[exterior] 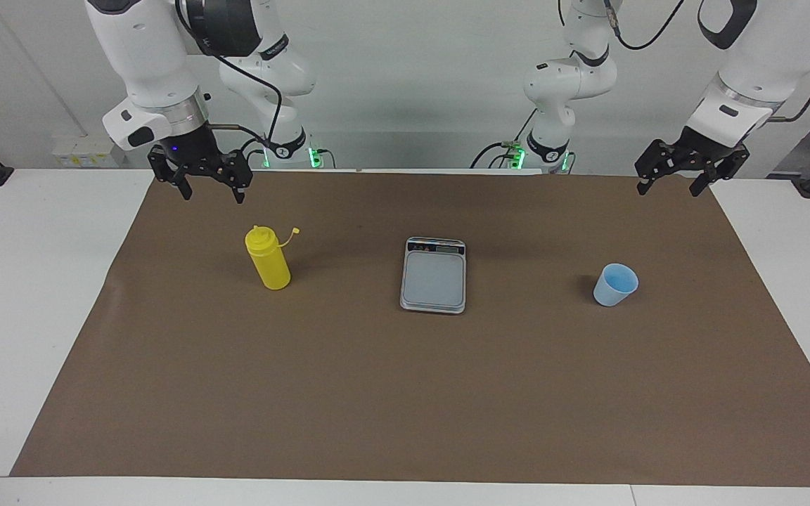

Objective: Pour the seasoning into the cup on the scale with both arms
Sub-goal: 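Move the left gripper toward the light blue cup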

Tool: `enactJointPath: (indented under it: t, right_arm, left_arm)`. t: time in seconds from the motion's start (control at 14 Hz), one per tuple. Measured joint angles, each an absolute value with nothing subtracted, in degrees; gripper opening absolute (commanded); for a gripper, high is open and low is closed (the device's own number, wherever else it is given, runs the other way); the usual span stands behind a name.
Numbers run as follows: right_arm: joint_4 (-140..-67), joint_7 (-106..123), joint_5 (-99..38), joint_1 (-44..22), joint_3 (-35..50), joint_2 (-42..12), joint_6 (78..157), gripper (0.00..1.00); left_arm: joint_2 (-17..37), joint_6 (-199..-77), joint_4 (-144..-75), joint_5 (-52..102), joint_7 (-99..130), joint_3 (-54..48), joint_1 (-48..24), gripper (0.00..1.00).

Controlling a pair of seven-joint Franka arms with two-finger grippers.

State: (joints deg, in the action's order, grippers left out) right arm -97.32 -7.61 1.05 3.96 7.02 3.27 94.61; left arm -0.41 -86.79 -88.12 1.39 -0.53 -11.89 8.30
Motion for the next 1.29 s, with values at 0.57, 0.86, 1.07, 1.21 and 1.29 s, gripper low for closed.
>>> enactJointPath:
  t: [0.57,0.86,1.07,1.21,1.29]
  right_arm:
    - [-97.3,-7.6,1.0,4.0,7.0,3.3,94.6,1.0]
    - [-97.3,-7.6,1.0,4.0,7.0,3.3,94.6,1.0]
    - [-97.3,-7.6,1.0,4.0,7.0,3.3,94.6,1.0]
    - [-97.3,-7.6,1.0,4.0,7.0,3.3,94.6,1.0]
    - [-97.3,-7.6,1.0,4.0,7.0,3.3,94.6,1.0]
  left_arm:
    - [-0.3,-86.9,-88.5,1.4,-0.5,-11.9,8.3,1.0]
    - [-0.3,-87.0,-88.9,1.4,-0.5,-11.9,8.3,1.0]
    - [-0.3,-87.2,-89.1,1.4,-0.5,-11.9,8.3,1.0]
    - [-0.3,-88.1,-89.3,1.4,-0.5,-11.8,8.4,1.0]
    - [-0.3,-89.2,-89.9,1.2,-0.4,-11.6,8.7,1.0]
